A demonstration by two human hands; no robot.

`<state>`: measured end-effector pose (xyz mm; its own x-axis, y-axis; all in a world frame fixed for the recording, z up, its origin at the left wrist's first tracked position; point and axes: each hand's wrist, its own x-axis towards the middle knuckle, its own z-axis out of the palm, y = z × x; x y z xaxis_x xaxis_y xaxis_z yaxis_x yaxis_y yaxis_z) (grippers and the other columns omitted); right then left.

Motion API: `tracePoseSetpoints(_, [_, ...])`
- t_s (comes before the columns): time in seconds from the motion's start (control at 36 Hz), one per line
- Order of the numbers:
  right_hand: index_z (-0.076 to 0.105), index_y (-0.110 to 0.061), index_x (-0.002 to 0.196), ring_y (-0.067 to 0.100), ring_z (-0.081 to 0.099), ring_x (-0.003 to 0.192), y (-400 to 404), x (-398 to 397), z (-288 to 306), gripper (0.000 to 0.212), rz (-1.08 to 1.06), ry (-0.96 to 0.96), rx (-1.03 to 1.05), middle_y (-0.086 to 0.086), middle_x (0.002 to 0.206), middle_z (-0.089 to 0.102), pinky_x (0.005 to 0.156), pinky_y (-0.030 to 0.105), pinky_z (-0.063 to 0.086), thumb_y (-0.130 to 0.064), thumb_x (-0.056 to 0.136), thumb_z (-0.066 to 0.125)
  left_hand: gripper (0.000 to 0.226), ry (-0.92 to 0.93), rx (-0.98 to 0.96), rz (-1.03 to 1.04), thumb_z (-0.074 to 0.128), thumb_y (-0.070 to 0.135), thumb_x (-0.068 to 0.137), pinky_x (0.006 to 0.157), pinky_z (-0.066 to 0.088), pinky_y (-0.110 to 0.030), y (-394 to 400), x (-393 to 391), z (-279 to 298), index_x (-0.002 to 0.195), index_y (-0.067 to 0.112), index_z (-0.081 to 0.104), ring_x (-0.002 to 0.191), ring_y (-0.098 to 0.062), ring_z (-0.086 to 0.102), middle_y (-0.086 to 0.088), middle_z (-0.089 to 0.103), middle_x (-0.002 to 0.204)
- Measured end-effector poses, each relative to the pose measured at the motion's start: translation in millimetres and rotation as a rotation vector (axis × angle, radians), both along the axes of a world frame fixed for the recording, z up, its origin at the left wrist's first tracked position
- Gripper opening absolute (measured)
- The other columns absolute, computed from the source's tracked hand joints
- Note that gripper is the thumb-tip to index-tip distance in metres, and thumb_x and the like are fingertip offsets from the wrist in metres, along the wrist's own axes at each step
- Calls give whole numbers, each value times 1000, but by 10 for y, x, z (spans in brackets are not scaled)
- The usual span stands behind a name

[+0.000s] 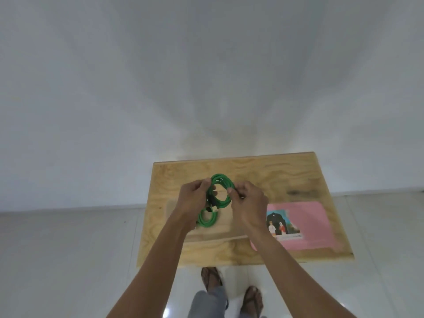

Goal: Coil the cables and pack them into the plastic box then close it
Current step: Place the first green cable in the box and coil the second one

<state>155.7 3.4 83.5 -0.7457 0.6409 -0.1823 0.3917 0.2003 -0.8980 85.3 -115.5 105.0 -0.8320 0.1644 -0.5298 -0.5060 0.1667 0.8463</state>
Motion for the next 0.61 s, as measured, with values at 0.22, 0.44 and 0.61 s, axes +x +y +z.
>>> tracePoseSetpoints(0.22, [71,-13,89,17,67,79,-80,28,-439,6,-80,-238,12,-10,73,65,72,27,48,-9,92,69,41,258,-536,-154,63,34,95,101,48,-38,-384,-109,-592,130,13,62,115,-22,61,-9,66,128])
tracePoseSetpoints(0.44, [66,-11,104,32,65,93,-121,34,-730,11,-71,-466,209,9,97,72,77,38,52,-14,96,58,57,157,-786,-244,53,15,96,107,39,-47,-814,-258,-970,150,5,37,136,-38,42,-18,36,154])
tracePoseSetpoints(0.61, [63,-7,111,35,62,96,-186,-57,-807,18,44,-624,376,17,100,68,69,37,45,-17,101,51,63,181,-743,-246,58,-4,88,106,44,-47,-866,-307,-1086,148,2,40,132,-38,46,-21,43,149])
